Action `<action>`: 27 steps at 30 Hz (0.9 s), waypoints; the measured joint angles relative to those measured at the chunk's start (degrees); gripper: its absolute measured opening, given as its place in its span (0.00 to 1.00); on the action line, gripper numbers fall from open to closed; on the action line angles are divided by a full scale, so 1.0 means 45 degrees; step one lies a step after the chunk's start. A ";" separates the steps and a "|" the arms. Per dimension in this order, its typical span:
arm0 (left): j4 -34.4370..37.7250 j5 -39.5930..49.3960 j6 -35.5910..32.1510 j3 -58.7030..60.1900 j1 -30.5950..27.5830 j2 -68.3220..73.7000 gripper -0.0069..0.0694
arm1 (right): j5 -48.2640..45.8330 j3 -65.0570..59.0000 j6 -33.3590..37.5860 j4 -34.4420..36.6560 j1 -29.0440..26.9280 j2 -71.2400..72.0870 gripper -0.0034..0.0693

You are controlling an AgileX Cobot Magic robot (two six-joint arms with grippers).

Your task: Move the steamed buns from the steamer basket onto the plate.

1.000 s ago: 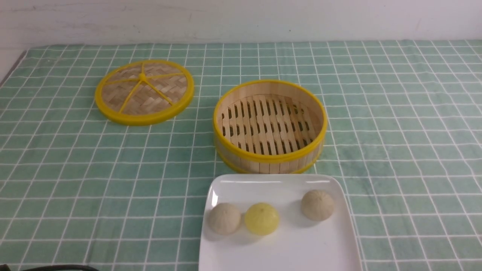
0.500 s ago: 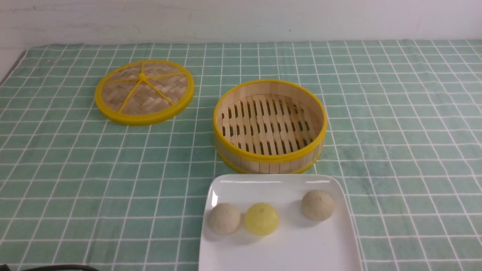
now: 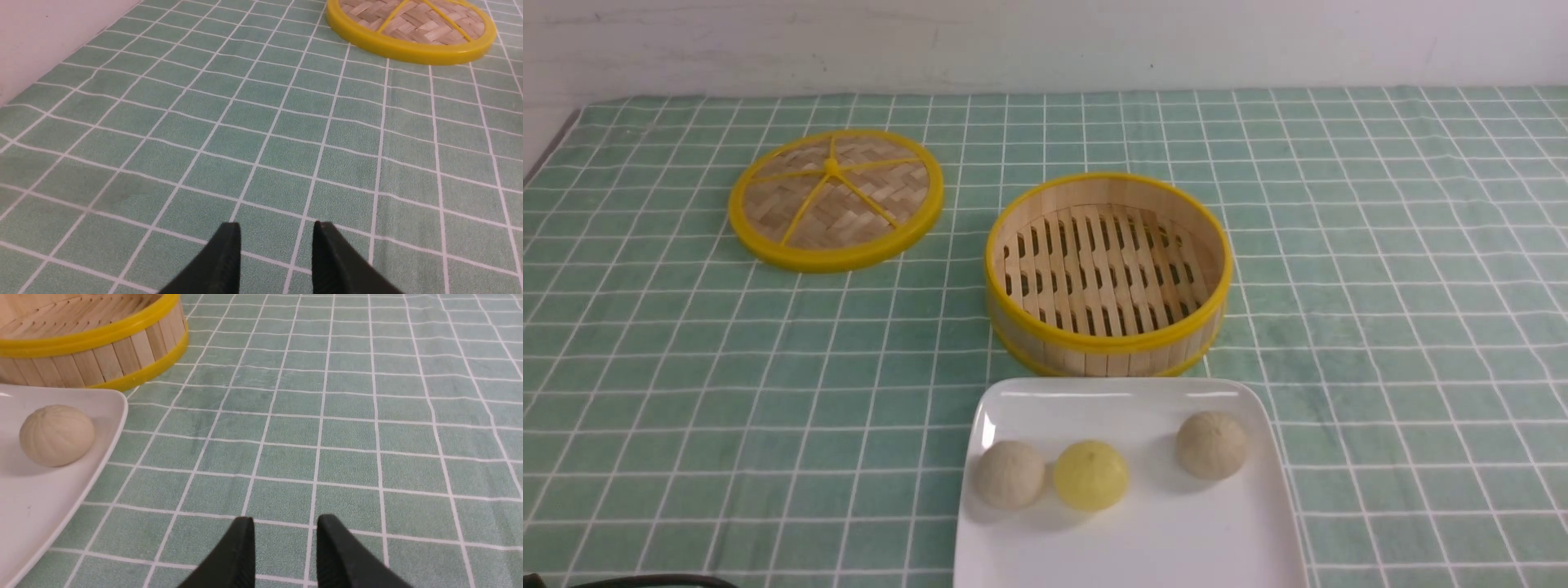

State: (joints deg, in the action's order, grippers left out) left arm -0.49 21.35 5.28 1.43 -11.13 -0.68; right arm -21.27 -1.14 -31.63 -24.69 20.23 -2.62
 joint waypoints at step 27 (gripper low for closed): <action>0.0000 0.0012 0.0000 -0.0010 0.0000 0.0000 0.45 | -0.0511 0.0024 0.0009 -0.1255 -0.3135 0.0058 0.38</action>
State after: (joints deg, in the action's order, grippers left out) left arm -0.49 21.41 5.28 1.39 -11.13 -0.68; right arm -23.57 -1.04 -31.59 -30.34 6.12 -2.36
